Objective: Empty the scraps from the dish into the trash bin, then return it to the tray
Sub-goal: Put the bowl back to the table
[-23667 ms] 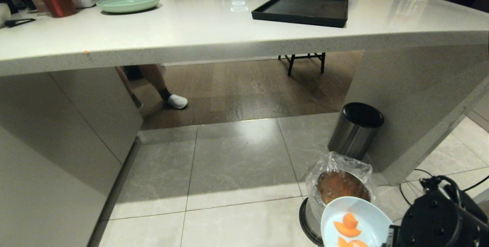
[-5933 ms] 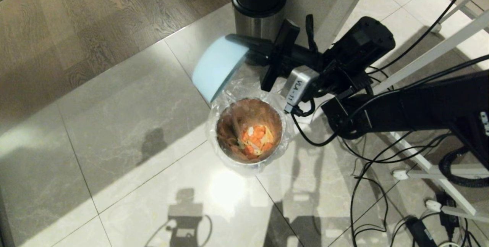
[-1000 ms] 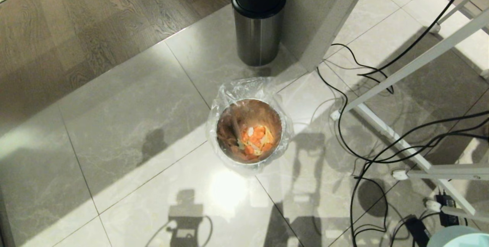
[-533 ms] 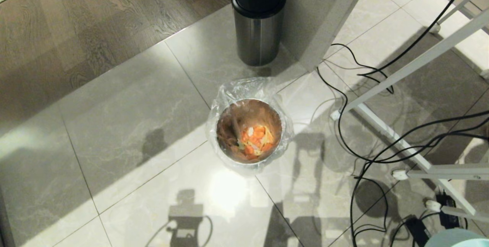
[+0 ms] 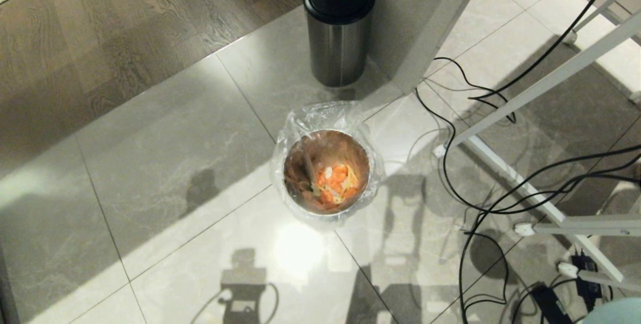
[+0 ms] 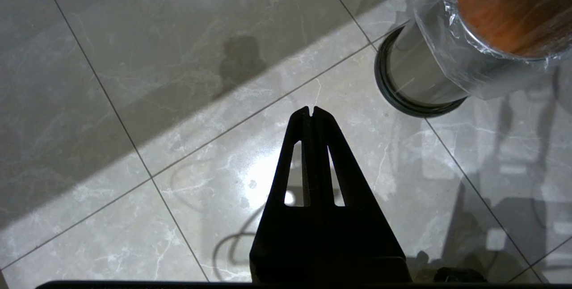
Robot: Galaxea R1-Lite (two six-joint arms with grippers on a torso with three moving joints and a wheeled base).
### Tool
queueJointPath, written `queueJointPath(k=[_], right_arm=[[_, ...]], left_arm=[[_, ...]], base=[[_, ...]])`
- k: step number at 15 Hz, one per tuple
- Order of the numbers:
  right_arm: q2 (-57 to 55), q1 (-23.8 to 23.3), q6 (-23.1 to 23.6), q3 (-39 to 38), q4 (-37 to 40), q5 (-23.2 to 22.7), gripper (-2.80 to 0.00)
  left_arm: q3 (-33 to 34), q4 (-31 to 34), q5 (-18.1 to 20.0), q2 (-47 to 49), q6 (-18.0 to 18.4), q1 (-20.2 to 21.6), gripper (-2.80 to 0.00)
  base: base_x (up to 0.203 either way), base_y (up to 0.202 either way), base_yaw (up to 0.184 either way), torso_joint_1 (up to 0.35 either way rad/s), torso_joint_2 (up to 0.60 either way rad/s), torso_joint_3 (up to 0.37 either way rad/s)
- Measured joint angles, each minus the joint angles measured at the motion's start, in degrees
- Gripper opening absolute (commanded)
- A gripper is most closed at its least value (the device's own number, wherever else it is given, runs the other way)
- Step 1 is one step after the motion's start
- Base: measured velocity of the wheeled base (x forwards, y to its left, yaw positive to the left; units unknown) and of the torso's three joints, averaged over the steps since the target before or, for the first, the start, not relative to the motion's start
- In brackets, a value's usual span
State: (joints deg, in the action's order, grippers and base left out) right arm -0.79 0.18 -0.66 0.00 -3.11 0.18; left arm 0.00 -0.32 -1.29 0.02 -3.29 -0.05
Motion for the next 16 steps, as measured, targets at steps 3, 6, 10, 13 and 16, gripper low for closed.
queueJointPath(k=[3,6,10,13,16], right_arm=[[0.68,-0.02,-0.02,0.00,0.00,0.00,-2.80],[0.84,-0.02,-0.02,0.00,0.00,0.00,-2.80],[0.89,-0.02,0.00,0.00,0.00,-0.01,-2.80],[0.89,-0.02,0.00,0.00,-0.02,0.00,-2.80],[0.89,-0.02,0.00,0.00,-0.02,0.00,-2.80]], left_arm=[[0.00,-0.01,0.00,0.00,-0.02,0.00,-2.80],[0.00,0.01,0.00,0.00,0.01,0.00,-2.80],[0.00,-0.01,0.00,0.00,-0.02,0.02,-2.80],[0.00,-0.01,0.00,0.00,-0.01,-0.02,-2.80],[0.00,-0.01,0.00,0.00,-0.02,0.02,-2.80]], base=[[0.000,0.000,0.000,0.000,0.00,0.000],[0.000,0.000,0.000,0.000,0.00,0.000],[0.000,0.000,0.000,0.000,0.00,0.000],[0.000,0.000,0.000,0.000,0.00,0.000],[0.000,0.000,0.000,0.000,0.00,0.000]])
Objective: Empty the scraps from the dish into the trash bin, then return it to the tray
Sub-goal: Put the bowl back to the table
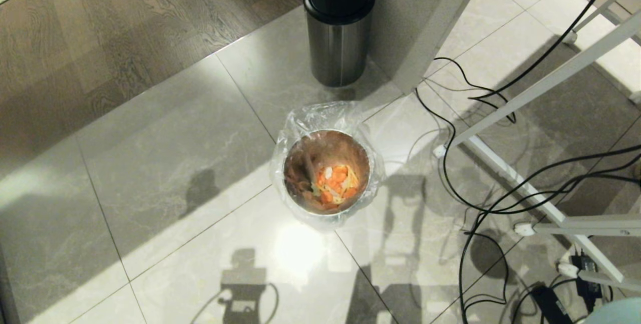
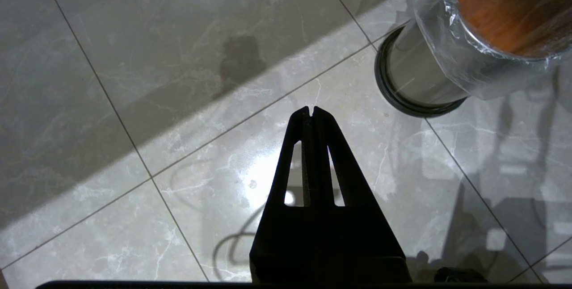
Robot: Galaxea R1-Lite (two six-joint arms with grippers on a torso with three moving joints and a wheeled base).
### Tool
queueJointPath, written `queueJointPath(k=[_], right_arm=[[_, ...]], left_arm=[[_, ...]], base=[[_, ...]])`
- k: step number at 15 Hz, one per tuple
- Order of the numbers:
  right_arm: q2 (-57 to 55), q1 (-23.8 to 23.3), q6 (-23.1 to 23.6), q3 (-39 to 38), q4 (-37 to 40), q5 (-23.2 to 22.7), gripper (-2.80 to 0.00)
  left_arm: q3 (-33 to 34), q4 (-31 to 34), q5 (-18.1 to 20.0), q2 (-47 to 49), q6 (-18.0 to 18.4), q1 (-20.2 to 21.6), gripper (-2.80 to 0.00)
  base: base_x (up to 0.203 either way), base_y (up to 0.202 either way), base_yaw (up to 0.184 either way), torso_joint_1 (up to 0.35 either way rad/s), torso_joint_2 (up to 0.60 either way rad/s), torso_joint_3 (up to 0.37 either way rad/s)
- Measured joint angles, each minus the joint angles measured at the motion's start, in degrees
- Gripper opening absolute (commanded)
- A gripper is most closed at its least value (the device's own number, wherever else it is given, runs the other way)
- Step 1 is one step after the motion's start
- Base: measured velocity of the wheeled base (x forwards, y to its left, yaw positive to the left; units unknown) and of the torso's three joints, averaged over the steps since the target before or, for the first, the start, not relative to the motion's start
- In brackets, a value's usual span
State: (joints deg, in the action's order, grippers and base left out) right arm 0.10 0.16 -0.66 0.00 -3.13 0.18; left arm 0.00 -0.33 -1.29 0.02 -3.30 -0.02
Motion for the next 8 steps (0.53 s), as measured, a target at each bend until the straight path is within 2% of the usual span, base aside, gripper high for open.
queueJointPath(k=[8], right_arm=[[0.00,0.00,-0.02,0.00,0.00,0.00,-2.80]], left_arm=[[0.00,0.00,0.02,0.00,0.02,-0.05,-2.80]], base=[[0.000,0.000,0.000,0.000,0.00,0.000]])
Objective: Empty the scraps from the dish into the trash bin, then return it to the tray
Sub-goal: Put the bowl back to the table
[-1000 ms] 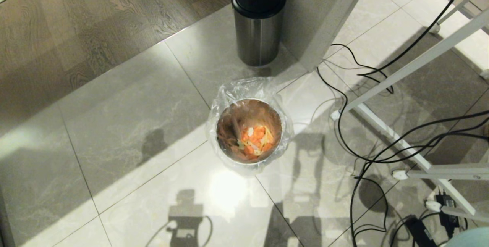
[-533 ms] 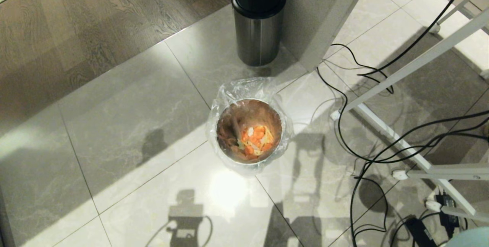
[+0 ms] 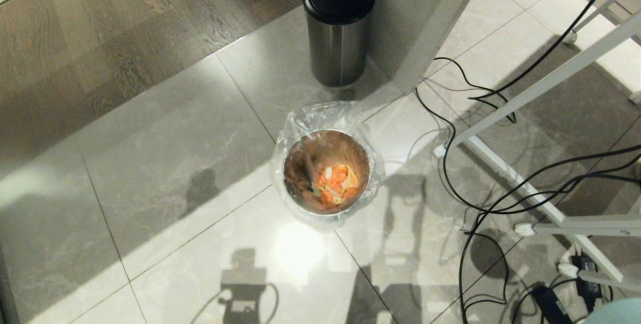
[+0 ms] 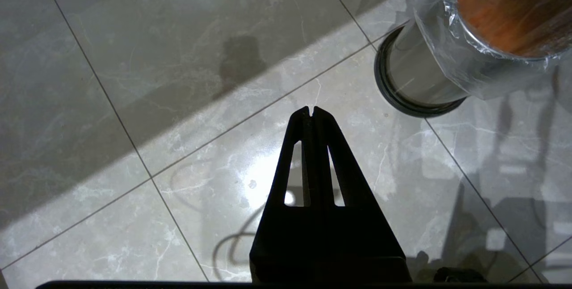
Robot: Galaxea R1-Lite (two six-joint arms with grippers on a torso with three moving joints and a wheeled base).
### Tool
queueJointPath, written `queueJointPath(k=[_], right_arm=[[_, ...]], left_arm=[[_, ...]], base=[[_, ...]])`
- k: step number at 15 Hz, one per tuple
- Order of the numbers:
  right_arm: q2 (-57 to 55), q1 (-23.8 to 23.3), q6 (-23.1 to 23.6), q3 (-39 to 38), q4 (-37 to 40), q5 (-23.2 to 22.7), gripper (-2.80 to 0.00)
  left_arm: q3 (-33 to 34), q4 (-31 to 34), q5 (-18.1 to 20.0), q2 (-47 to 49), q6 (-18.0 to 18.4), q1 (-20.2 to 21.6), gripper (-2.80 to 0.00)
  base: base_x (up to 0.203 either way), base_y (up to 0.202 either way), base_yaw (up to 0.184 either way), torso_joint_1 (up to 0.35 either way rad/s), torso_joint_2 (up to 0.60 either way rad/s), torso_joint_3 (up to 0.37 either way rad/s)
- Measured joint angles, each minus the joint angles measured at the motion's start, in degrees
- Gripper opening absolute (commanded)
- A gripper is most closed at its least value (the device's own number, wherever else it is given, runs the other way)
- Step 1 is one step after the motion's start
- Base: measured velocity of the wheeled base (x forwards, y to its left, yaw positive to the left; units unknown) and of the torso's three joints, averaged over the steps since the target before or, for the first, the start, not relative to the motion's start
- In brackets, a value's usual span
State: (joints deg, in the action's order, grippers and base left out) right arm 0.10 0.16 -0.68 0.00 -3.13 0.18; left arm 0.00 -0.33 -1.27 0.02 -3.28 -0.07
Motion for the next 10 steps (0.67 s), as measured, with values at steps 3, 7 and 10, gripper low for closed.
queueJointPath(k=[3,7,10], right_arm=[[0.00,0.00,0.02,0.00,0.00,0.00,-2.80],[-0.02,0.00,0.00,0.00,0.00,0.02,-2.80],[-0.02,0.00,0.02,0.00,0.00,-0.02,-2.80]], left_arm=[[0.00,0.00,-0.01,0.00,-0.01,0.05,-2.80],[0.00,0.01,-0.02,0.00,-0.01,0.05,-2.80],[0.00,0.02,-0.04,0.00,0.00,0.02,-2.80]], base=[[0.000,0.000,0.000,0.000,0.00,0.000],[0.000,0.000,0.000,0.000,0.00,0.000],[0.000,0.000,0.000,0.000,0.00,0.000]])
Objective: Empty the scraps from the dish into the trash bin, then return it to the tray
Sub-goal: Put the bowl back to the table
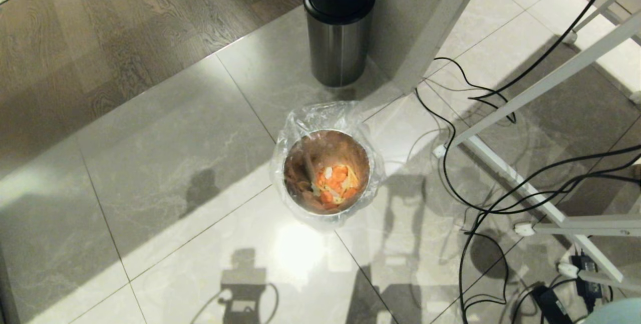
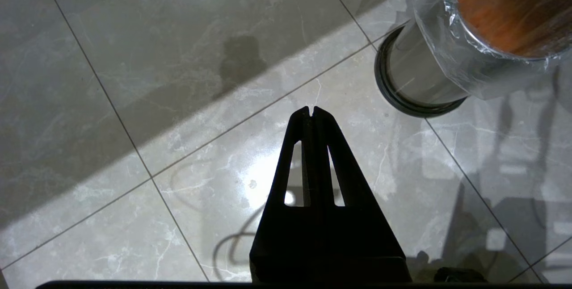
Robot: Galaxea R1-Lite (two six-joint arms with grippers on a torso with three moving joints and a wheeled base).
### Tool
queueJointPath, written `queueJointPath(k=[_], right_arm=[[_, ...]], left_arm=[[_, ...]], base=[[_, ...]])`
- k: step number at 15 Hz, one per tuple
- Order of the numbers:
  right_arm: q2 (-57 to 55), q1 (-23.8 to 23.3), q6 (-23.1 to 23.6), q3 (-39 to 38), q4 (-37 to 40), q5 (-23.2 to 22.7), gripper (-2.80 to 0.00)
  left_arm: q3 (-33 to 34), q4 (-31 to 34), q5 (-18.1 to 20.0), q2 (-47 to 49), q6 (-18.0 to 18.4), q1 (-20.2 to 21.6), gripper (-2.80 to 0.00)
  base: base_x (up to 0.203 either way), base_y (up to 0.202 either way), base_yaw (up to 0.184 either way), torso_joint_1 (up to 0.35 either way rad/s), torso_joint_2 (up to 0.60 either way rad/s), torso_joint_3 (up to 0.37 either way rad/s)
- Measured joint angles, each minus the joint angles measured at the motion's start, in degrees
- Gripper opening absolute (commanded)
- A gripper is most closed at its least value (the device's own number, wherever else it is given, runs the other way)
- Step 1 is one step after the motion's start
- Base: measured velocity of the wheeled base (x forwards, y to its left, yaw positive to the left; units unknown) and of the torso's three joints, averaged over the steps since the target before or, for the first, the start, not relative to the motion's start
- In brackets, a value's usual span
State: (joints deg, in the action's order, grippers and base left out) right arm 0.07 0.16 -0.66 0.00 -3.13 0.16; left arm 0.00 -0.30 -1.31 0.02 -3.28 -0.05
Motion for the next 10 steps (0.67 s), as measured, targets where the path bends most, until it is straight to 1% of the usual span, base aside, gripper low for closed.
queueJointPath(k=[7,10], right_arm=[[0.00,0.00,-0.02,0.00,0.02,0.02,-2.80],[0.00,0.00,-0.02,0.00,0.01,0.02,-2.80]], left_arm=[[0.00,0.00,0.00,0.00,-0.02,-0.02,-2.80],[0.00,0.00,0.04,0.00,0.00,-0.02,-2.80]], base=[[0.000,0.000,0.000,0.000,0.00,0.000],[0.000,0.000,0.000,0.000,0.00,0.134]])
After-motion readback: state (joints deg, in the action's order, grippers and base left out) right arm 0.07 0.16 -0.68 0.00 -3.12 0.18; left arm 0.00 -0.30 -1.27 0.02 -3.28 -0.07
